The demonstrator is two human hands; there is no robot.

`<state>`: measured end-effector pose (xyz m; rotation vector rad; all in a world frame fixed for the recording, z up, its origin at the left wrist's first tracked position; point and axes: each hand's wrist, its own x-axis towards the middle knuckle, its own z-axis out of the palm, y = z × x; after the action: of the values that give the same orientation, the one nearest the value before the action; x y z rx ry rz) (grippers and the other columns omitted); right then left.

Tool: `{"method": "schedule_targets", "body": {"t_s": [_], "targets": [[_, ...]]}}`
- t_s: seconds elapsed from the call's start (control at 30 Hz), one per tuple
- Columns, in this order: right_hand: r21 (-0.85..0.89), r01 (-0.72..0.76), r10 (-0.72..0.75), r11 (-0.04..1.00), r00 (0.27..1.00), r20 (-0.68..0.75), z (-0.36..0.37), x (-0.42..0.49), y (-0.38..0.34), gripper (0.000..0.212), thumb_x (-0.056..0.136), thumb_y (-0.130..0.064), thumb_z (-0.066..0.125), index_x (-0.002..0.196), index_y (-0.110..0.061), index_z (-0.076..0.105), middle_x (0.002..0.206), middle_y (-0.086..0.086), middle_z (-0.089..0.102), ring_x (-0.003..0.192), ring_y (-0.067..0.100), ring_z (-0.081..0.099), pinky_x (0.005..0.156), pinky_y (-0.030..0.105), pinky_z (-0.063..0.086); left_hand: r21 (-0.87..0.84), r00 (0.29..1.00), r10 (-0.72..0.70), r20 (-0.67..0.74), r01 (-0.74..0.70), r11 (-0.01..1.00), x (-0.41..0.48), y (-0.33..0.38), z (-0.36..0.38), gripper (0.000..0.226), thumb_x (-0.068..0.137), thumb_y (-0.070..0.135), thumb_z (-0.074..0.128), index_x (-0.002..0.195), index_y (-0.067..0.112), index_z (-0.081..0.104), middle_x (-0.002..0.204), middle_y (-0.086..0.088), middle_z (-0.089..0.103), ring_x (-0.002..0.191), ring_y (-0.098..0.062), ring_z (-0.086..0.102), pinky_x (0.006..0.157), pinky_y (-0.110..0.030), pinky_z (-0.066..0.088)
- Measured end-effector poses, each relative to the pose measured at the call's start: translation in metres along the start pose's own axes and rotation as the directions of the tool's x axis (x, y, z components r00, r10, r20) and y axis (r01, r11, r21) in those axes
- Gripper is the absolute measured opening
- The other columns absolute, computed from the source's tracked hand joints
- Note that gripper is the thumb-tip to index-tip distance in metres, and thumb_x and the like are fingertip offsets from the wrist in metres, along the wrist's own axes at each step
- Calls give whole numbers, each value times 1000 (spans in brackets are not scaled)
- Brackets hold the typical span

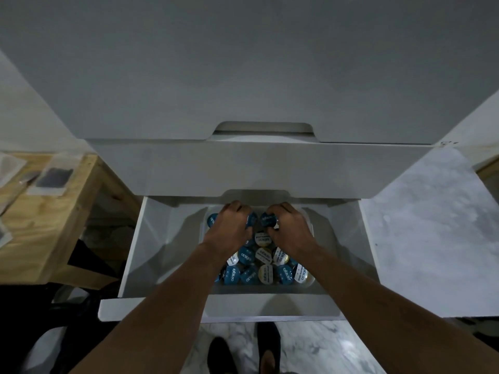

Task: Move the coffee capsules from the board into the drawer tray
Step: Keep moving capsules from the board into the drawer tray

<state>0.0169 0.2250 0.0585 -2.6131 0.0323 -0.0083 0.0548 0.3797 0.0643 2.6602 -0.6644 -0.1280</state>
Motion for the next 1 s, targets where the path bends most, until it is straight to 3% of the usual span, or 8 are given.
{"method": "schedule_targets", "body": {"t_s": [0.13,0.33,0.4,0.47,0.53,0.6,0.73,1.0], "targets": [[6,-5,5,1000,1000,16,3,2,2,28,77,-6,67,105,-6,65,106,12,64,96,28,60,82,28,45,-12,1000,13,10,-13,1000,1,-5,3,35,81,11,62,116,7,61,115,-10,57,104,-23,55,89,-25,42],[-10,33,-32,999,999,28,4,2,7,19,83,-11,66,100,-4,71,103,11,66,97,23,61,82,14,35,13,999,44,17,-44,999,2,-11,2,30,85,21,62,111,7,65,114,-8,59,102,-19,56,88,-22,42],[-15,57,-56,998,998,28,6,3,8,17,83,-6,63,98,-3,72,101,14,67,95,24,62,83,16,38,58,995,89,42,-92,994,2,-7,-4,21,72,23,76,89,11,74,92,-3,67,84,-12,62,73,-16,46],[-12,62,-61,998,998,22,7,4,9,20,81,0,62,98,-3,72,100,15,67,92,26,64,82,17,40,133,982,153,110,-167,977,2,-3,-11,25,43,24,92,58,18,73,61,6,64,60,-5,59,52,-12,46],[-13,61,-61,998,998,15,8,6,9,22,80,1,62,98,-4,73,100,15,67,89,27,65,80,20,43,184,976,188,108,-206,961,3,-2,-12,31,31,22,95,49,19,70,53,9,60,53,-3,56,46,-12,44],[-13,56,-55,998,998,12,9,7,8,23,81,0,61,101,-5,72,101,14,66,90,26,64,79,19,42,163,980,172,97,-186,969,3,-4,-10,26,39,20,93,56,18,72,60,6,63,59,-6,59,51,-14,46],[-4,64,-64,998,998,9,9,6,9,23,82,-1,61,103,-4,71,104,14,66,91,26,64,81,20,43,132,993,93,74,-103,986,4,-8,-3,14,83,10,66,95,4,70,100,-13,64,92,-23,59,80,-27,48],[0,99,-98,995,995,35,-5,2,12,23,86,-10,58,107,-9,69,110,11,63,95,27,62,84,30,50,223,997,-30,70,14,975,-3,3,-16,32,91,25,55,121,12,57,120,-8,58,106,-23,56,90,-34,47]]}}
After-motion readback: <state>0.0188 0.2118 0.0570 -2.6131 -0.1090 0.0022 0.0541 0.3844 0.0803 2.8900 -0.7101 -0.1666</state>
